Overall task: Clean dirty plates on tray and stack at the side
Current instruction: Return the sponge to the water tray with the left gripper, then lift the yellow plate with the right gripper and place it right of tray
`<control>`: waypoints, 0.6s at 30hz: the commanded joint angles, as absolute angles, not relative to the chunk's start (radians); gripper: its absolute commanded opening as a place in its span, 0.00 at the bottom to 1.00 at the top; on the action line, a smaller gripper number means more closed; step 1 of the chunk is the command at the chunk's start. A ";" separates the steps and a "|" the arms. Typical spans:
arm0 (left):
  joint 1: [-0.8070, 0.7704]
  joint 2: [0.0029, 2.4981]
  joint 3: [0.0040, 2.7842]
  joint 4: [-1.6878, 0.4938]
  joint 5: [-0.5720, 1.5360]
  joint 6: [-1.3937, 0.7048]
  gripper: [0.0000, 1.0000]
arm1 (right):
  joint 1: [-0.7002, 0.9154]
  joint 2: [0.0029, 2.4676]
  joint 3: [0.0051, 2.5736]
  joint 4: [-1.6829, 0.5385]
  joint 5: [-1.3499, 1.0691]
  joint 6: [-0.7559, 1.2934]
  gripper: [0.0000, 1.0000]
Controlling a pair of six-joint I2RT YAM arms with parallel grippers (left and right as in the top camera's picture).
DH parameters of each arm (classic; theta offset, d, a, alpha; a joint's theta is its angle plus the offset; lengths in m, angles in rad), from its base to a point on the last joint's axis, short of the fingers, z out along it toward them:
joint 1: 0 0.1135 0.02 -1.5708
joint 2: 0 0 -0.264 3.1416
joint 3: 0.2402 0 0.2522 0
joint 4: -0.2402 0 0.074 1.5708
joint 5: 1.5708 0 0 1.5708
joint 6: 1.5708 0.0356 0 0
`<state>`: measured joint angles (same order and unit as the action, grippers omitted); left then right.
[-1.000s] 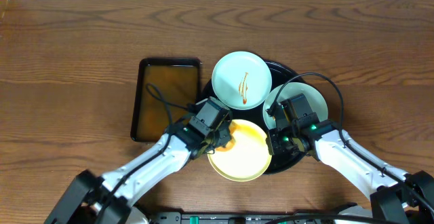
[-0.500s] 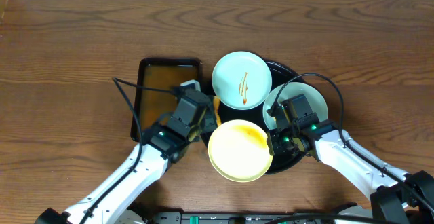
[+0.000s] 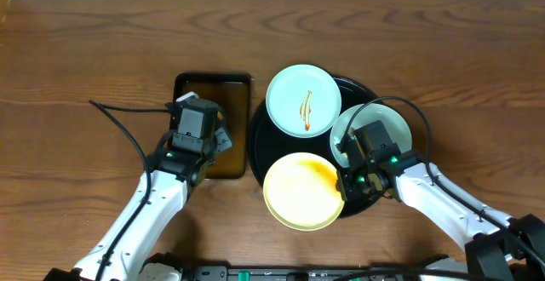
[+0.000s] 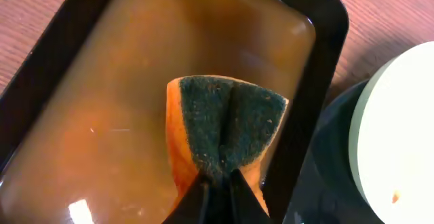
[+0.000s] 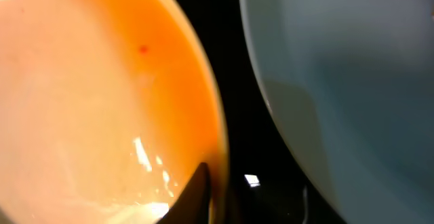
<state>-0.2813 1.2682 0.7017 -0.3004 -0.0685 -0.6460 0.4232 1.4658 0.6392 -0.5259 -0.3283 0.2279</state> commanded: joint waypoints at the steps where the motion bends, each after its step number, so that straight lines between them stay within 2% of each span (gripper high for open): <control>1: -0.278 1.276 0.705 -0.302 -0.088 -0.622 0.07 | 0.434 1.470 0.638 -0.527 -0.349 0.223 0.01; 9: -0.278 1.276 0.705 -0.303 -0.088 -0.622 0.07 | 0.432 1.466 0.679 -0.463 -0.305 0.215 0.01; 18: -0.278 1.276 0.705 -0.303 -0.088 -0.622 0.08 | 0.432 1.464 0.825 -0.479 -0.072 0.130 0.01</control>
<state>-0.2817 1.2682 0.7017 -0.3035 -0.0685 -0.6453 0.4232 1.4654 0.7742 -0.4702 -0.1791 0.1837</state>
